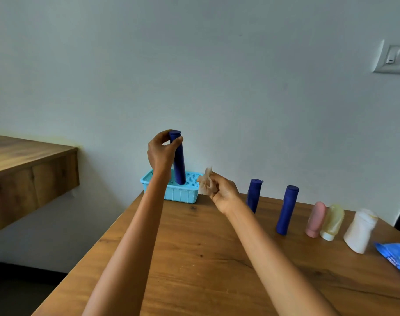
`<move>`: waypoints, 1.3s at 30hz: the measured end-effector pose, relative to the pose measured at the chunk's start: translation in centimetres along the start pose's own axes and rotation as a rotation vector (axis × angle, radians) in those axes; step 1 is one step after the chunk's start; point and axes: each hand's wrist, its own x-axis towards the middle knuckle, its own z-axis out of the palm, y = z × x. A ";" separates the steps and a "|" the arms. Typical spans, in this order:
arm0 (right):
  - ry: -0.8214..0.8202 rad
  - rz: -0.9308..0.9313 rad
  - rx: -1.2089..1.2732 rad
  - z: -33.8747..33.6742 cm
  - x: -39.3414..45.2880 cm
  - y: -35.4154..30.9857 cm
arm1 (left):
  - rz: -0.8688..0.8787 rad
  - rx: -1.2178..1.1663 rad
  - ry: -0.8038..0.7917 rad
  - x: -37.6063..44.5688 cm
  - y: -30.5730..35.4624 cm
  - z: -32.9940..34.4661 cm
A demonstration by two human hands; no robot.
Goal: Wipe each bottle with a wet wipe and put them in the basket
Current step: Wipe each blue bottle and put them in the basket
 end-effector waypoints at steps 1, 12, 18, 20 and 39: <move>-0.005 0.005 0.002 -0.1 0.3 0.4 | -0.015 -0.035 0.003 0.9 -0.2 -0.4; 0.048 0.105 0.094 0.1 3.5 3.8 | -0.110 0.283 -0.042 7.3 -6.3 -2.1; 0.066 0.114 0.108 0.5 5.5 3.8 | -0.137 0.386 -0.046 6.9 -8.9 -1.4; 0.078 0.115 0.113 0.6 5.7 3.9 | -0.142 0.437 -0.057 6.8 -9.1 -1.1; 0.006 0.026 0.147 0.7 1.0 0.0 | 0.086 0.536 -0.020 2.5 -7.1 -0.6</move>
